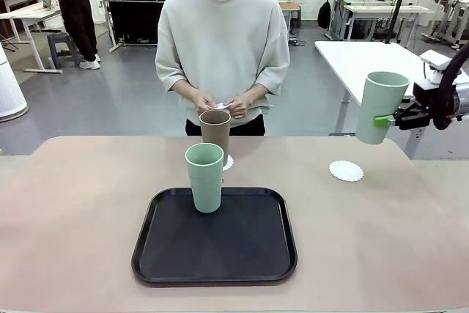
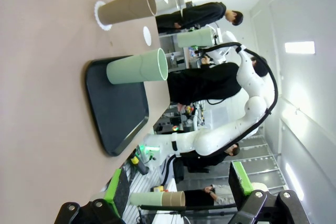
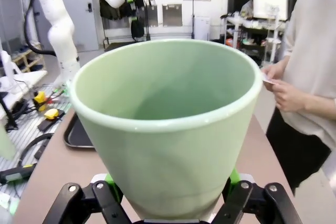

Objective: Place coasters on the table and set cups on them.
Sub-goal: Take one Reusable plastic cup from the Flat Tray and place it on a coaster set by the human.

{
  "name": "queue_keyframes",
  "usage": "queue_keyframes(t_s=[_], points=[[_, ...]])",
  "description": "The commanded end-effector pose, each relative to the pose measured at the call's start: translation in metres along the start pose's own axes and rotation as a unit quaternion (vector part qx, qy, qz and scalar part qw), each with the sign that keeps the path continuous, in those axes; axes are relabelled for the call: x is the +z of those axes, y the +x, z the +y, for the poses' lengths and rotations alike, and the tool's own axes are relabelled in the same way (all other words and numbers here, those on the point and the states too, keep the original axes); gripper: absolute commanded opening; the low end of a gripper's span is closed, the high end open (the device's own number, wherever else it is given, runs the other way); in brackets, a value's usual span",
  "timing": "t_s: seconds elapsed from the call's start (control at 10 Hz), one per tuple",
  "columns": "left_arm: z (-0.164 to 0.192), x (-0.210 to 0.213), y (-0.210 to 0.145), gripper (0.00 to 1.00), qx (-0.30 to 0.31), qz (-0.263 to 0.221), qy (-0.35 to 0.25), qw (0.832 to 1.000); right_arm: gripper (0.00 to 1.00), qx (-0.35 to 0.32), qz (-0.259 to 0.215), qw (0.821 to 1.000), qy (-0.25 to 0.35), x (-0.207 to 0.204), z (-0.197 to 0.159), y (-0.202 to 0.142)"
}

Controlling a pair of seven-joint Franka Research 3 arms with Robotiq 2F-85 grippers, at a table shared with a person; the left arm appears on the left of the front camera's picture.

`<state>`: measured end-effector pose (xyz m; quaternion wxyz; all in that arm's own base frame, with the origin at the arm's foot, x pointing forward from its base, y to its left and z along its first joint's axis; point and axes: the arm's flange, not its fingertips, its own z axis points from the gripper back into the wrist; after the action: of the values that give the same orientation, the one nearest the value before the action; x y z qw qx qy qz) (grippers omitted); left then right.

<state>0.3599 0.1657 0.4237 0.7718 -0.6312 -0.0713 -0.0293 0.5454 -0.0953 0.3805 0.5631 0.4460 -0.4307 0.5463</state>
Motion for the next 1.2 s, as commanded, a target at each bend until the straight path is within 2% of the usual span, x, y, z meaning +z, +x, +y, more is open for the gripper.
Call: queue_keyframes(t_s=[0.0, 0.4, 0.6, 0.8, 0.9, 1.1], points=[[-0.002, 0.002, 0.000, 1.00, 0.001, -0.002, 0.001, 1.000, 0.84, -0.005, -0.004, 1.000, 0.016, 0.000, -0.017, -0.016], [-0.002, 0.002, 0.000, 1.00, 0.001, -0.002, 0.001, 1.000, 0.84, -0.019, -0.009, 0.999, 0.034, -0.022, -0.032, -0.055], [-0.002, 0.002, 0.000, 1.00, 0.001, -0.002, 0.001, 1.000, 0.84, -0.015, -0.003, 0.999, 0.041, -0.028, -0.032, -0.062], [-0.002, 0.002, 0.000, 1.00, 0.001, -0.002, 0.001, 1.000, 0.84, -0.032, -0.001, 0.999, 0.018, -0.030, -0.039, -0.066], [-0.002, 0.002, 0.000, 1.00, 0.001, -0.002, 0.001, 1.000, 0.84, -0.030, -0.011, 0.999, 0.033, -0.033, -0.028, -0.065], [-0.002, 0.002, 0.000, 1.00, 0.001, -0.002, 0.001, 1.000, 0.84, -0.030, -0.011, 0.999, 0.033, -0.033, -0.028, -0.065]])
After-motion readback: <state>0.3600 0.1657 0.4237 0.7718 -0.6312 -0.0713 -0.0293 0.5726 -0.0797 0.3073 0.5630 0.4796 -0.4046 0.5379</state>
